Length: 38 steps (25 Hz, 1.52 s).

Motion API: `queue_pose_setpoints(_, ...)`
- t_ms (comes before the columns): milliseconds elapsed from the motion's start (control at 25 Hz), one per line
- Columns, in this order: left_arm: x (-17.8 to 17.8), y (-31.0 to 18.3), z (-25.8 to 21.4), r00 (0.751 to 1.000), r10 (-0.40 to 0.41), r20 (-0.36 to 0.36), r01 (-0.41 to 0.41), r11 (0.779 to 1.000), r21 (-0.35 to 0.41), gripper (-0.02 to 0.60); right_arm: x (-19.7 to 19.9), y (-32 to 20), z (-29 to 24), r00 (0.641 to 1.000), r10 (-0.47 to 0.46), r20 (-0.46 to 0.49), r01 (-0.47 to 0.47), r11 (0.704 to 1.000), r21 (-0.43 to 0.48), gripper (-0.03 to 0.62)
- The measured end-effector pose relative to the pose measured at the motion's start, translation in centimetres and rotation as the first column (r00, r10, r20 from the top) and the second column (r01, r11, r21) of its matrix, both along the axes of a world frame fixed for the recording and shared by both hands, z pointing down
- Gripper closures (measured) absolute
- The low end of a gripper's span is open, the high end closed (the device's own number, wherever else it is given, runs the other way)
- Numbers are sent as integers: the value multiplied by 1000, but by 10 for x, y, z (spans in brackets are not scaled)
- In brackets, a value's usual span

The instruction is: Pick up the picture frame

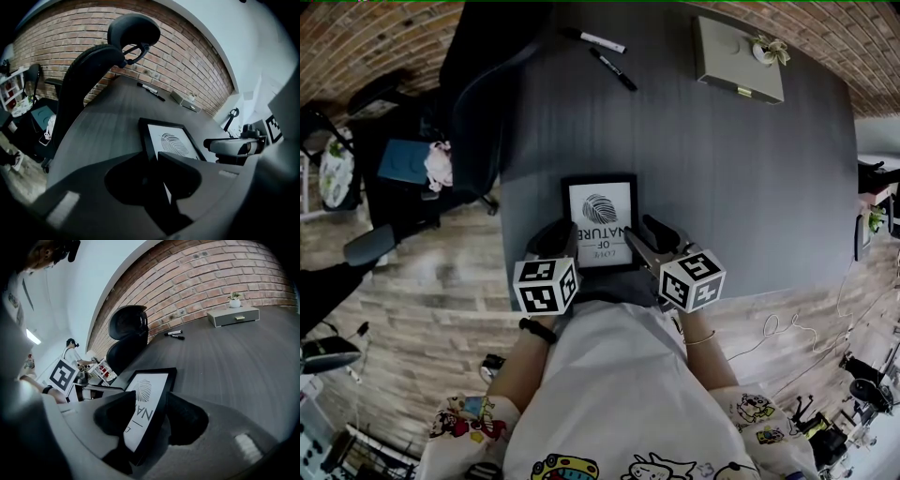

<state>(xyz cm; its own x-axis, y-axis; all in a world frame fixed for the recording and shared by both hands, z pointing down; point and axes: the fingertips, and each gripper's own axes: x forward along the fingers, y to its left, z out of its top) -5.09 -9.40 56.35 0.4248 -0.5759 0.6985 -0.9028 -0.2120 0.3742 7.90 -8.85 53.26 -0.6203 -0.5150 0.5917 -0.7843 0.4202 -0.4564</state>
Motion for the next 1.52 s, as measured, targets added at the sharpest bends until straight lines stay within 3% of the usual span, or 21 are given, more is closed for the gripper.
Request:
queue_pose_setpoints(320,-4,-5,-1,997,-50,-54,48,998,-32,497,5,-1,12,998,37,50,-30,991,-127,395)
queue_pose_setpoints(800,-5,-6,-1,992,-58,-108,51,996,-66,499,1,3,22,967,91,238,-3,938,-346,393)
queue_pose_setpoints(1080,-4,-6,-2,992,-59,-116,51,996,-72,499,-10,5,17,900,101,425,113,886,-449,419)
queue_pose_setpoints(1320,-6,-5,-2,992,-55,-118,47,996,-73,499,-11,4,15,865,91,493,175,867,-467,462)
queue_pose_setpoints(1520,-5,-5,-1,990,-56,-126,46,996,-80,499,-19,2,1,794,84,602,256,851,-458,465)
